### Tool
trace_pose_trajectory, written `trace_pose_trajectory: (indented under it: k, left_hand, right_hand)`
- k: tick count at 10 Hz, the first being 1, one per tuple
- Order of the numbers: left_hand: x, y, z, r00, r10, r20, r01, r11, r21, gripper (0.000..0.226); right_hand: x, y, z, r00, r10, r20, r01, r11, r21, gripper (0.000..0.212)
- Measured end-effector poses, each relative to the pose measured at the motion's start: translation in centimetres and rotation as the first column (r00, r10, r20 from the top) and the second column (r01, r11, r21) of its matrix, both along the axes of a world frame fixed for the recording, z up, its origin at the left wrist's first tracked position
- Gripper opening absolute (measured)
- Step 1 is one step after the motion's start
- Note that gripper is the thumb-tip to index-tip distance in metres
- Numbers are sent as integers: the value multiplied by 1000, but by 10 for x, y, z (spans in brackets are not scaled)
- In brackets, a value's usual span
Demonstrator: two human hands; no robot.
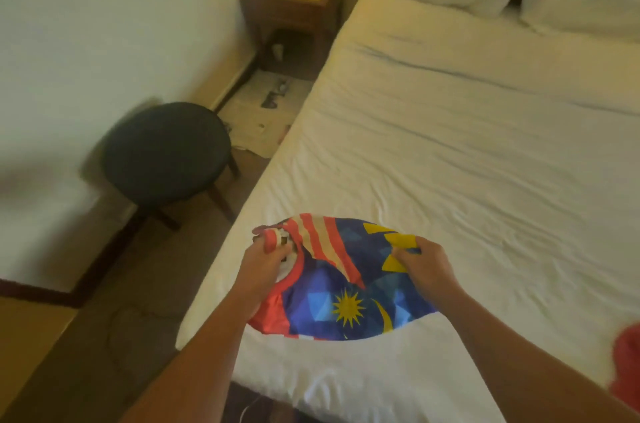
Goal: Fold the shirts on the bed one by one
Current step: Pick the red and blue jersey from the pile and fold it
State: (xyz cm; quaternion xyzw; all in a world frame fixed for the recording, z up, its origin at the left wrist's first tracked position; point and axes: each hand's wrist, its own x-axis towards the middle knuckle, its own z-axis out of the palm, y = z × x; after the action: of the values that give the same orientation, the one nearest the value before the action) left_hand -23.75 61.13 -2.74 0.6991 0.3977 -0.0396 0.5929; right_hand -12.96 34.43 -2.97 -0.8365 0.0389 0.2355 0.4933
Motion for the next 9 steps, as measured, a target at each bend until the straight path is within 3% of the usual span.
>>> trace_pose_trajectory:
  k: [1,3,4,6,7,9]
  left_hand:
    - [-18,0,49,994,106,-13,-106,994,-23,31]
    - [-67,-8,147,954,283,99,-278,959,-55,21]
    - [-100,1,180,927,346,143,-345,938,-34,29]
    - [-173,20,225,829,529,183,-535,845,-21,7]
    - [-214,27,238,774,591,226,-604,797,-12,18]
    - [-300,51,243,678,700,224,-723,690,34,11]
  right_hand:
    - [10,7,52,987,149,63,-152,988,40,24]
    - [10,29,144,911,332,243,-359,930,75,23]
    - [0,48,175,873,400,279,-443,889,113,23]
    - [-32,101,203,771,519,370,-593,796,119,21]
    - [-55,130,211,733,558,389,-646,751,139,20]
    - [-114,191,221,635,643,429,-749,649,135,21]
